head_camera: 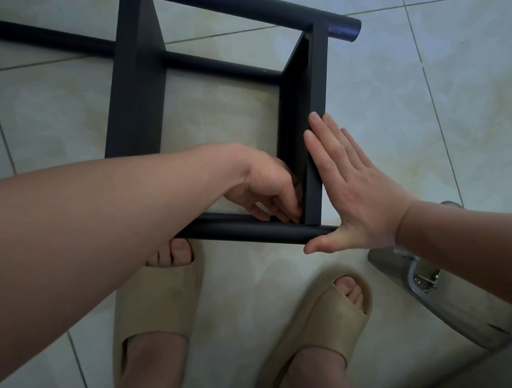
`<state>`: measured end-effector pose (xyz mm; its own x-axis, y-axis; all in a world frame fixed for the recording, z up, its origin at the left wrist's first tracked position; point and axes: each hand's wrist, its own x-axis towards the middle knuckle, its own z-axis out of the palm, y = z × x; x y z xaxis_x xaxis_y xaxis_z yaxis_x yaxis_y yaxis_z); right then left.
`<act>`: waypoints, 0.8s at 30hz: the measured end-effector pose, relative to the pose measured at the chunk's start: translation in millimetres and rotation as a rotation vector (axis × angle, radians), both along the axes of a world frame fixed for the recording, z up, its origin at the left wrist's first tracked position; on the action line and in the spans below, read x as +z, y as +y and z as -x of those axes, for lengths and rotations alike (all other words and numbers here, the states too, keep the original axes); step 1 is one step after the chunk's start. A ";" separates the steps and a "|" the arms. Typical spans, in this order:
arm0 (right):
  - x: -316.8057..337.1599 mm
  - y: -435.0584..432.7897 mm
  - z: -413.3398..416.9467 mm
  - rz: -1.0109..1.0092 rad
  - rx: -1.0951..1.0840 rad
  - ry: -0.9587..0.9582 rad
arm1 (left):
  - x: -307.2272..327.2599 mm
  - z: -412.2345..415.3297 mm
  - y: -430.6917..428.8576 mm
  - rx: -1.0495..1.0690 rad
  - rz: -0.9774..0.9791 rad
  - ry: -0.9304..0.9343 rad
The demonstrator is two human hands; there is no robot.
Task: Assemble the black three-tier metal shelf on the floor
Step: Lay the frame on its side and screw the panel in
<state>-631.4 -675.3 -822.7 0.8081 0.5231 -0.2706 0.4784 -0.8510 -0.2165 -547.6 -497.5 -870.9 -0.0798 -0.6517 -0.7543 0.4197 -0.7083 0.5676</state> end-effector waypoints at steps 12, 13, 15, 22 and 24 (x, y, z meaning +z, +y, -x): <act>-3.0 -1.3 0.3 -0.012 0.006 -0.013 | 7.2 -3.4 -1.8 -0.074 -0.099 -0.037; -3.0 -1.3 0.4 -0.012 0.008 -0.012 | 8.1 -3.7 -3.2 -0.077 -0.113 -0.043; -2.7 -1.4 0.3 -0.011 0.006 -0.012 | 10.3 -4.5 -5.5 -0.086 -0.126 -0.051; -2.5 -1.7 0.0 -0.010 0.009 -0.011 | 11.5 -3.6 -6.8 -0.054 -0.108 -0.057; -2.5 -1.5 -0.2 -0.011 0.008 -0.012 | 11.2 -3.3 -6.6 -0.046 -0.087 -0.060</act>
<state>-631.3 -676.9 -825.2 0.8070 0.5328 -0.2548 0.4881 -0.8446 -0.2201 -544.3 -504.1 -859.8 -0.0612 -0.5804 -0.8120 0.3526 -0.7737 0.5264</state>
